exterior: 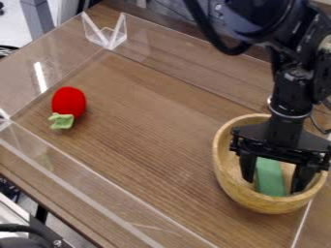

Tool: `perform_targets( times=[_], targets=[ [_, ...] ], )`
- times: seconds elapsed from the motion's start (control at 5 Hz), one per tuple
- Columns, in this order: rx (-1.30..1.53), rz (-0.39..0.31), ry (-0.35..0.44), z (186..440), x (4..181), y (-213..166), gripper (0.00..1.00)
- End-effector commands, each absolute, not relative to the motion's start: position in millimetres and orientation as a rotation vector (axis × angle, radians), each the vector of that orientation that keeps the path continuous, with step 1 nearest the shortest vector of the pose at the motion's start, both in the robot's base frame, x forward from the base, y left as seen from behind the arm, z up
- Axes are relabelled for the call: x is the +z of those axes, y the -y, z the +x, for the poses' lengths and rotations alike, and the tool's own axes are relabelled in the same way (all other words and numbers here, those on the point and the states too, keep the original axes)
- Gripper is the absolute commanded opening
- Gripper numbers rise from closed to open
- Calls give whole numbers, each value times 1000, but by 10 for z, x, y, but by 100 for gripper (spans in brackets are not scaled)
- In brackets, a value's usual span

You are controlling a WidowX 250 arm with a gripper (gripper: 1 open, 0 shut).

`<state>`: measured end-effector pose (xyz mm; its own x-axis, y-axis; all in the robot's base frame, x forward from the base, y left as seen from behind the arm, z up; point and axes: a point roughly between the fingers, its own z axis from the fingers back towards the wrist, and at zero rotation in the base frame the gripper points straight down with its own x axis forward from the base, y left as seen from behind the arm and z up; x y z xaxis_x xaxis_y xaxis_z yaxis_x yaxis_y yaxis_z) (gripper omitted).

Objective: Remove the green stick from the brown bowl and put it on the table

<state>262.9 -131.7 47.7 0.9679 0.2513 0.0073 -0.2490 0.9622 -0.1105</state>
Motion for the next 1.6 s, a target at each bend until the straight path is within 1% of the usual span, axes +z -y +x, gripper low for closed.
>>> perform_targets(
  times=[0.0, 0.2, 0.6, 1.0, 1.4],
  targets=[
    [287, -136, 81, 2613, 664, 1388, 100],
    [333, -135, 89, 2564, 694, 1412, 100],
    [286, -132, 89, 2535, 902, 1453, 100],
    [346, -129, 96, 2532, 828, 1301, 100],
    [296, -135, 99, 2573, 795, 1230, 100]
  ],
)
